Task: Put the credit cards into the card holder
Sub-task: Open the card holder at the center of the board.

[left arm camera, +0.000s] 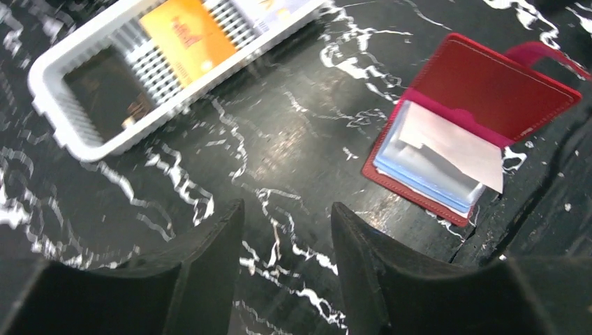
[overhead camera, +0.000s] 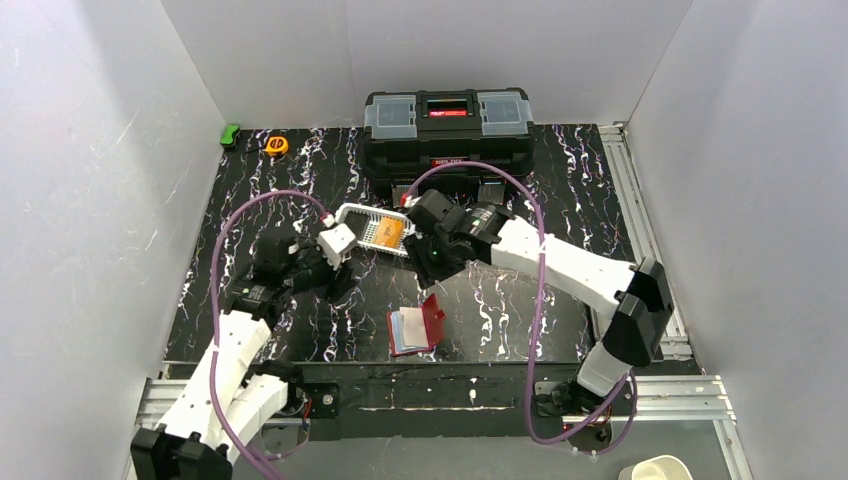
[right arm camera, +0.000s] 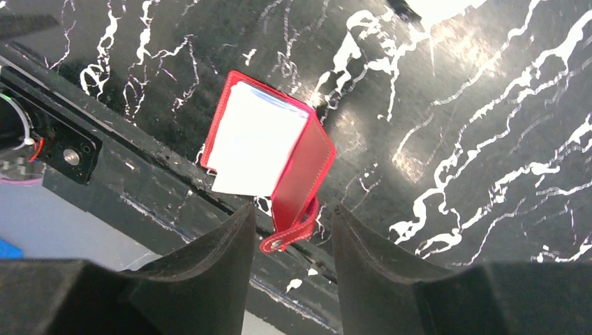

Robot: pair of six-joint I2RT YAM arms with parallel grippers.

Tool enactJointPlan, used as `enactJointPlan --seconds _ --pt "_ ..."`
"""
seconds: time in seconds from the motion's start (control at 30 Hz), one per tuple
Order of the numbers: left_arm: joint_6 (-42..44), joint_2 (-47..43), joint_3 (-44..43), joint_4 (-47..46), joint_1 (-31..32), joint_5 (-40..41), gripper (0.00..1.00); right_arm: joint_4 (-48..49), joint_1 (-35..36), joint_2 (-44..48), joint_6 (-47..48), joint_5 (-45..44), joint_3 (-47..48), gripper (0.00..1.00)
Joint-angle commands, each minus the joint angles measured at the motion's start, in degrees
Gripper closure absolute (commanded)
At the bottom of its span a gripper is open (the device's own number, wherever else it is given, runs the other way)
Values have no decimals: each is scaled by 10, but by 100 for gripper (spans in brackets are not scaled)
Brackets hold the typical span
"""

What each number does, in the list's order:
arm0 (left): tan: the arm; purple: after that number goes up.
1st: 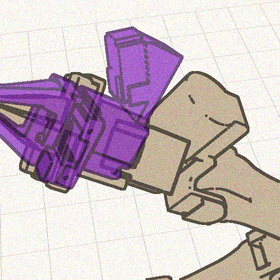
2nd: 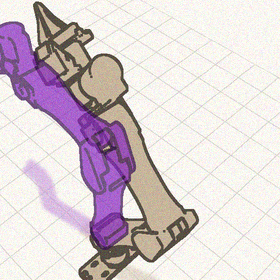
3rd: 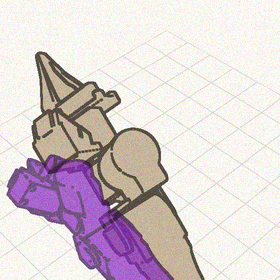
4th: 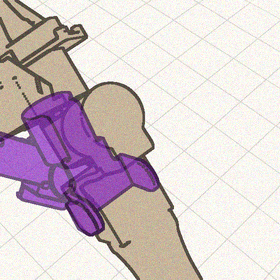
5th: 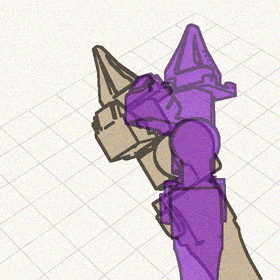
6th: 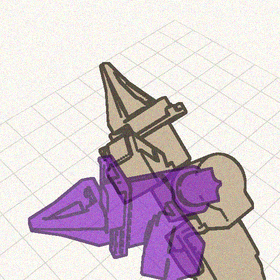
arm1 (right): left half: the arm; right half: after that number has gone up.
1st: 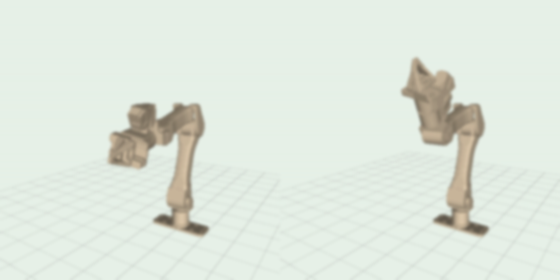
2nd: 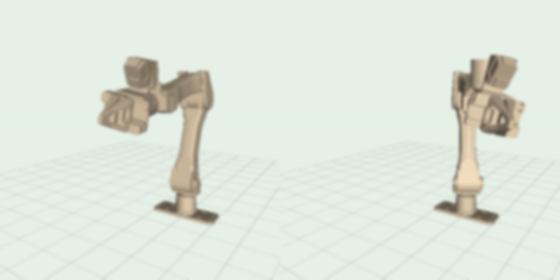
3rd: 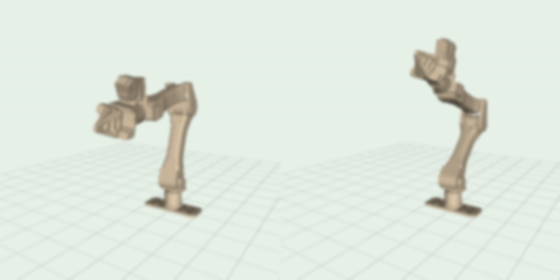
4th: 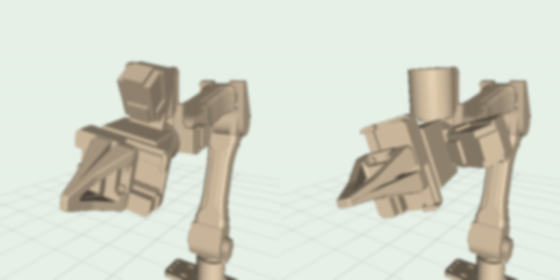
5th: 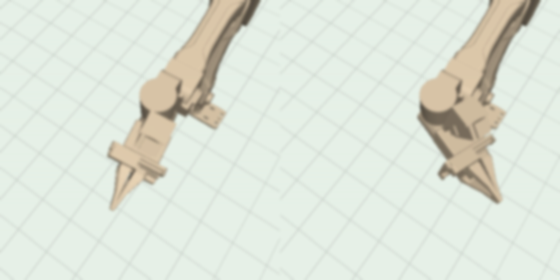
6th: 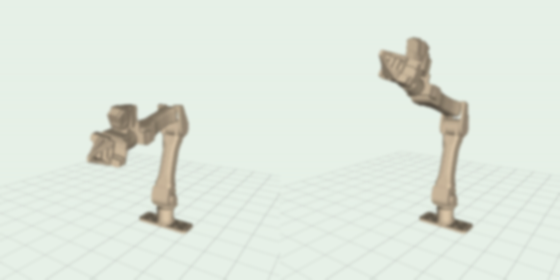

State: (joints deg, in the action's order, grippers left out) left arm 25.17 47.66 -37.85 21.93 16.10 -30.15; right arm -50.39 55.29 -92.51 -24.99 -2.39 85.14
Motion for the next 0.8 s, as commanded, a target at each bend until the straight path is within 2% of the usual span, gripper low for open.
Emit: enactJointPlan --seconds 0.0,0.1,0.2,0.33,0.4,0.47,0.57,0.6,0.7,0.77 --pt "-13 -33 -26 83 -65 -25 49 -8 20 -34 22 -61 50 49" --pt "-7 -8 -56 115 -86 -27 44 9 26 -49 28 -47 70 50" --pt "-13 25 -72 128 -114 -20 43 -12 67 -86 46 -83 118 52" --pt "-15 40 -72 115 -141 -29 41 -44 99 -144 51 -122 150 45" --pt "-13 39 -64 93 -145 -27 38 -21 82 -150 51 -131 140 36" --pt "-13 50 -63 78 -154 -28 35 5 43 -142 32 -82 128 31" --pt "-8 76 -71 65 -160 -42 33 59 -15 -113 8 -13 90 30" --pt "-8 83 -74 60 -178 -47 32 48 -14 -111 15 -40 95 30" --pt "10 91 -83 73 -181 -85 31 -19 42 -123 65 -212 148 30" --pt "10 92 -80 74 -181 -101 32 -32 78 -120 83 -234 152 33"
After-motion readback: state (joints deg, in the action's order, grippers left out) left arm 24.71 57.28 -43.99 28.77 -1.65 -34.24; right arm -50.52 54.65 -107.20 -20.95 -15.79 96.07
